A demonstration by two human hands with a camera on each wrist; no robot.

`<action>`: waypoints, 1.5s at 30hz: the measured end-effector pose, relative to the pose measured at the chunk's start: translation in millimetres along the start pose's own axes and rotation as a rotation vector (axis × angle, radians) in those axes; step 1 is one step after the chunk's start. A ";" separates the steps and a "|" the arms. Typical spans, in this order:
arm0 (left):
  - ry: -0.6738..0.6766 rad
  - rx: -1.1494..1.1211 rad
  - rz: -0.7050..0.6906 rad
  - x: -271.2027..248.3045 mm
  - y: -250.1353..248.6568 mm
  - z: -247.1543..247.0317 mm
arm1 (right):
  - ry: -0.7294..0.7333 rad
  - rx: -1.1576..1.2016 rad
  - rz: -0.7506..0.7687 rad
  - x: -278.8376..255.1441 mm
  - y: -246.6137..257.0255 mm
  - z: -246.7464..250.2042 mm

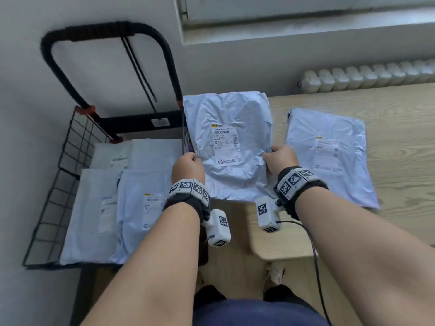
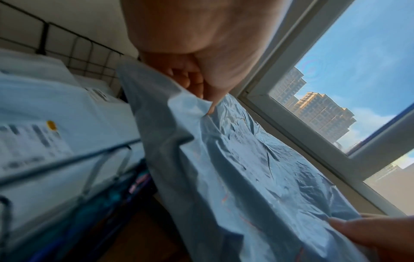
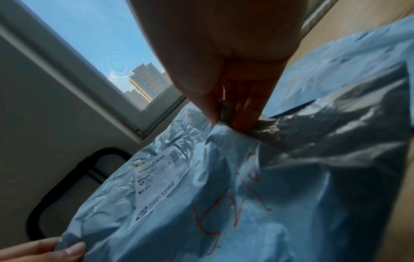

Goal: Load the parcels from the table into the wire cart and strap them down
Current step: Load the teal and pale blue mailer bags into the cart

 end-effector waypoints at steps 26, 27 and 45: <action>-0.123 -0.120 0.426 -12.4 252.5 185.7 | 0.443 -0.113 -0.026 -13.9 144.8 -299.8; -0.099 -0.117 0.432 -3.8 256.5 188.4 | 0.434 -0.105 -0.037 -9.5 147.7 -305.8; 0.490 0.315 0.406 109.8 344.5 235.9 | 0.520 -0.293 -0.189 27.9 181.7 -437.8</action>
Point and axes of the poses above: each hand's wrist, its own x-axis towards the middle knuckle, its own z-axis out of the back of the hand, y = z × x, the point moved 5 cm from there along x, towards the middle knuckle, and after that the axes turned 14 degrees about y, right-handed, at the moved point
